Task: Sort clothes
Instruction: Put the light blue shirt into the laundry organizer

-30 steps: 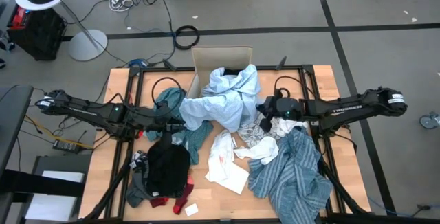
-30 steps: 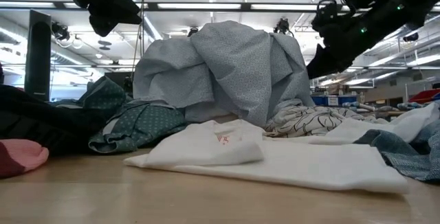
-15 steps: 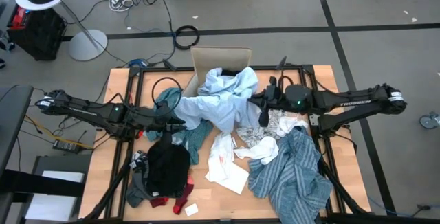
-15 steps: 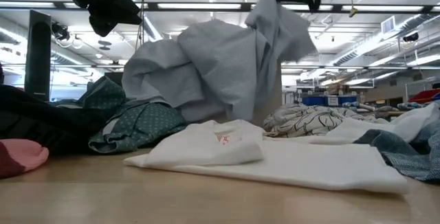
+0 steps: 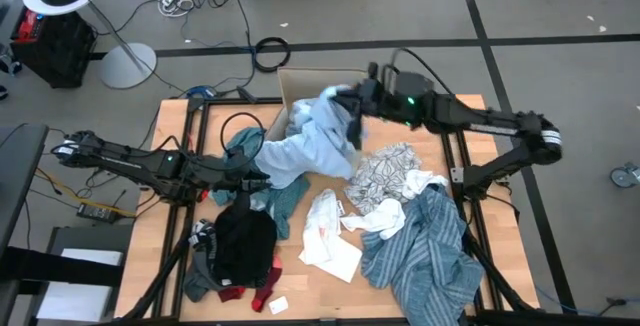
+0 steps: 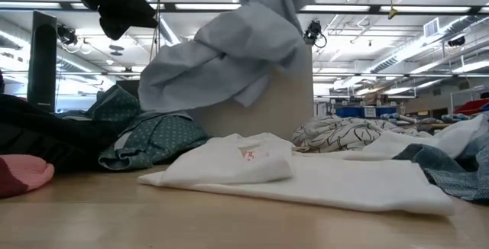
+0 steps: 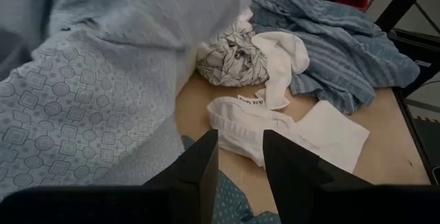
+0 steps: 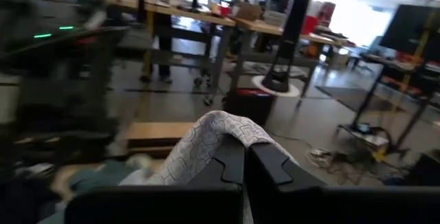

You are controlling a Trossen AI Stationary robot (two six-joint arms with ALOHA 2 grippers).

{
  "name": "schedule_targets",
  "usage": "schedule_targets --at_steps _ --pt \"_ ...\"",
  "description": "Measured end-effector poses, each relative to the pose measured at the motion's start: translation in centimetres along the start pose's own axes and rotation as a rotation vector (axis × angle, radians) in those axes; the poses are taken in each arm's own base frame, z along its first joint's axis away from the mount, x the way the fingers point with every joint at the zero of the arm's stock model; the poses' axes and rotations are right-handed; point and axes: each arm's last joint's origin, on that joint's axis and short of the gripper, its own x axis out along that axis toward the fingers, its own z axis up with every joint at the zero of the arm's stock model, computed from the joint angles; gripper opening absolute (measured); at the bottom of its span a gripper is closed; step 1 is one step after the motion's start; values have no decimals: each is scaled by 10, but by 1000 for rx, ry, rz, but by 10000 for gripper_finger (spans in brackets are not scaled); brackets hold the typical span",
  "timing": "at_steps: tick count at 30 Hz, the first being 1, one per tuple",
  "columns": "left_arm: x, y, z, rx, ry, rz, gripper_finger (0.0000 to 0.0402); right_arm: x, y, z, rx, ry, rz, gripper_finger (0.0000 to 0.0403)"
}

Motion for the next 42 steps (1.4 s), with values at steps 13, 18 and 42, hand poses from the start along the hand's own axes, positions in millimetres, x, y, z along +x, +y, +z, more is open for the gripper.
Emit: schedule_targets --at_steps 13,18,42 --pt "0 1 -3 8 28 11 121 63 -29 -82 151 537 -59 33" --pt "0 1 -3 8 26 19 121 68 -24 -104 174 670 -49 85" --pt "28 6 -17 12 75 348 121 -21 -6 -26 136 563 76 203"
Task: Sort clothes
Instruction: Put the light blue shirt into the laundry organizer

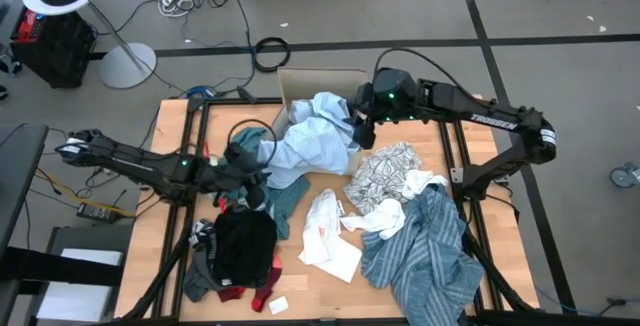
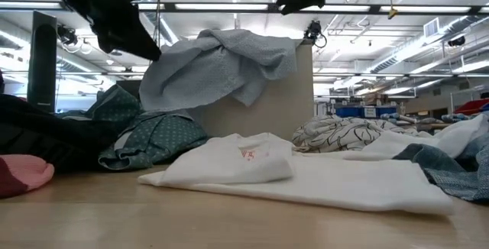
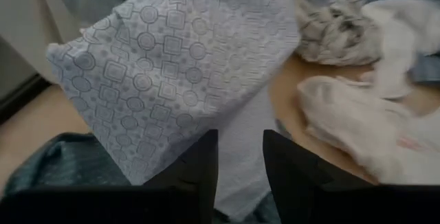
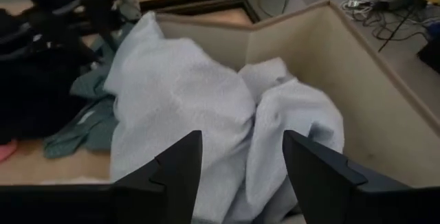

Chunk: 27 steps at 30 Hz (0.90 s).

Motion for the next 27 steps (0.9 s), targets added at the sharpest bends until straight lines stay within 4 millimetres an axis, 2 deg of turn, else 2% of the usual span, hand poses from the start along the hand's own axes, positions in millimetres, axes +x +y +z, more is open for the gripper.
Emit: schedule_targets --at_steps 8,10,13,16,21,27 --pt "23 -5 -8 70 -27 251 118 -21 14 0 -21 -26 47 201" --pt "28 -7 -7 57 -40 261 96 -25 18 -1 -19 -32 63 202" --pt "31 -8 -2 27 -53 215 26 -32 23 -2 -11 -27 83 201" --pt "30 -10 6 22 -107 176 6 -37 27 -7 3 9 95 197" --pt "15 -18 44 44 -215 136 2 -46 24 -19 -8 116 59 189" --pt "-12 -16 106 136 -350 169 1 -51 21 -32 -5 235 37 176"
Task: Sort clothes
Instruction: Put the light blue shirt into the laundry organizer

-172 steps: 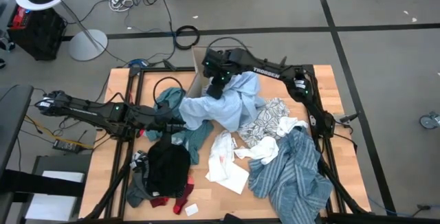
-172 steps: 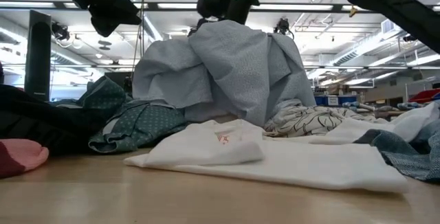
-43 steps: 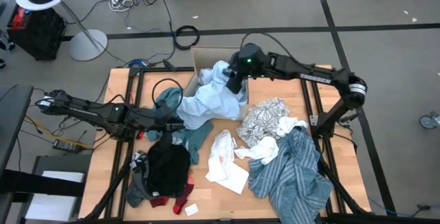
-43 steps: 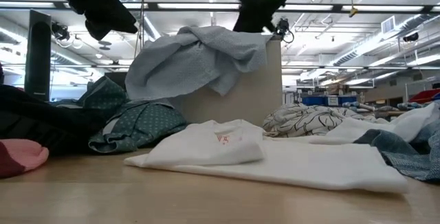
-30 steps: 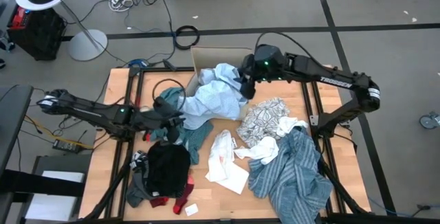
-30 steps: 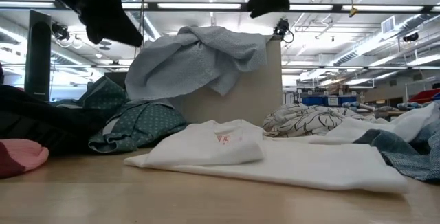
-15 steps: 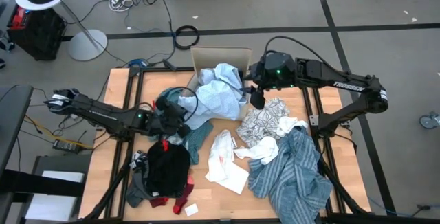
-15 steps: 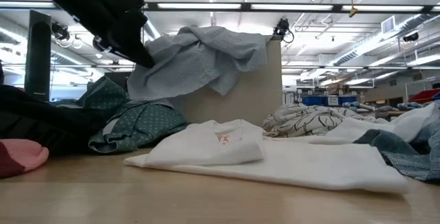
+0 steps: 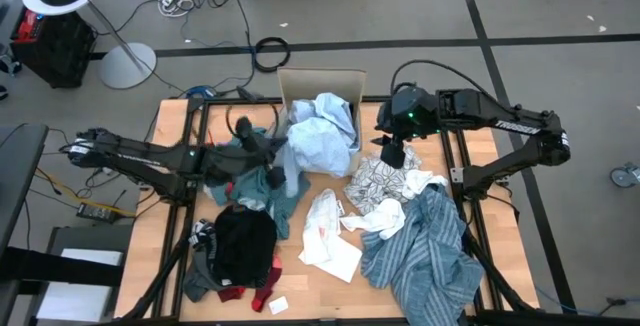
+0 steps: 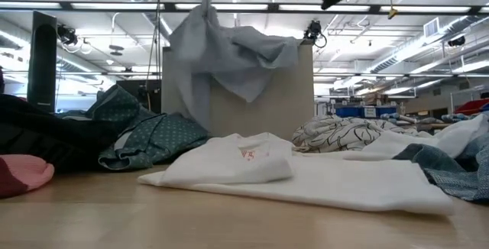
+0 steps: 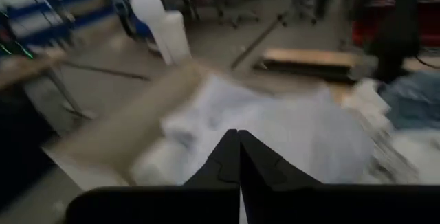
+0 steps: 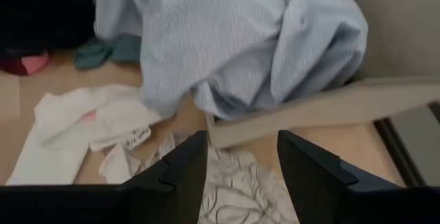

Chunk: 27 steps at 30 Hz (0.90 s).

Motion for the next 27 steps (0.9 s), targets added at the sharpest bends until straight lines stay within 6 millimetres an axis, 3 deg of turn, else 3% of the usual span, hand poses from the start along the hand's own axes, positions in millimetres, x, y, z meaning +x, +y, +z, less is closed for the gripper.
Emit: schedule_targets --at_steps 5,9,13,20,27 --pt "1 27 45 8 -89 91 1 12 4 -15 -1 48 4 171" --pt "4 42 63 -22 -124 58 1 28 8 -37 16 90 12 169" --pt "2 41 62 -4 -108 5 1 39 11 -65 55 114 17 169" --pt "6 37 53 21 -30 -10 13 40 16 -106 176 58 59 169" --pt "13 33 49 -12 -7 -32 95 36 25 -123 243 -24 120 169"
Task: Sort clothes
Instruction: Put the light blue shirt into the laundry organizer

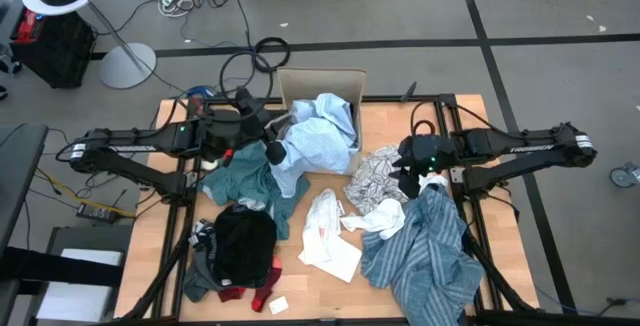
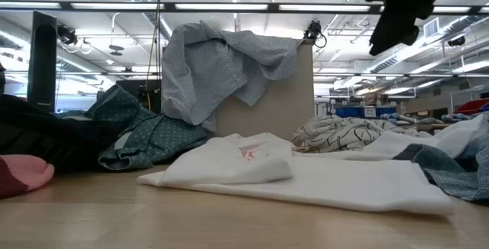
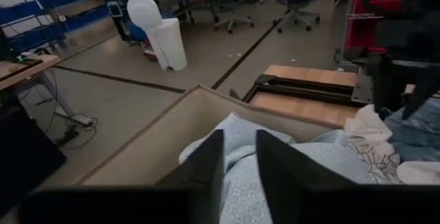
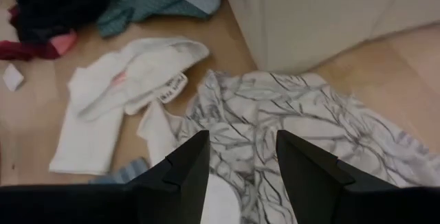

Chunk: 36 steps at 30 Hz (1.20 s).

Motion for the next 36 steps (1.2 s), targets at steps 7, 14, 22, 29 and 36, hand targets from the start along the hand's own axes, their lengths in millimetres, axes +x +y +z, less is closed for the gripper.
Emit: schedule_targets --at_steps 7,14,22,29,36 --pt "4 -8 -11 -30 89 -87 178 -1 10 -5 -6 -86 -15 169" --pt "-24 -35 -29 8 214 -55 167 -4 19 -11 -6 -142 -63 169" --pt "-31 -78 -54 30 268 41 156 -7 27 -13 -30 -204 -78 169" --pt "-10 -97 -81 89 355 143 156 -9 31 -13 -37 -225 -73 169" --pt "9 -94 -103 116 462 255 152 -10 35 -15 -49 -235 -59 169"
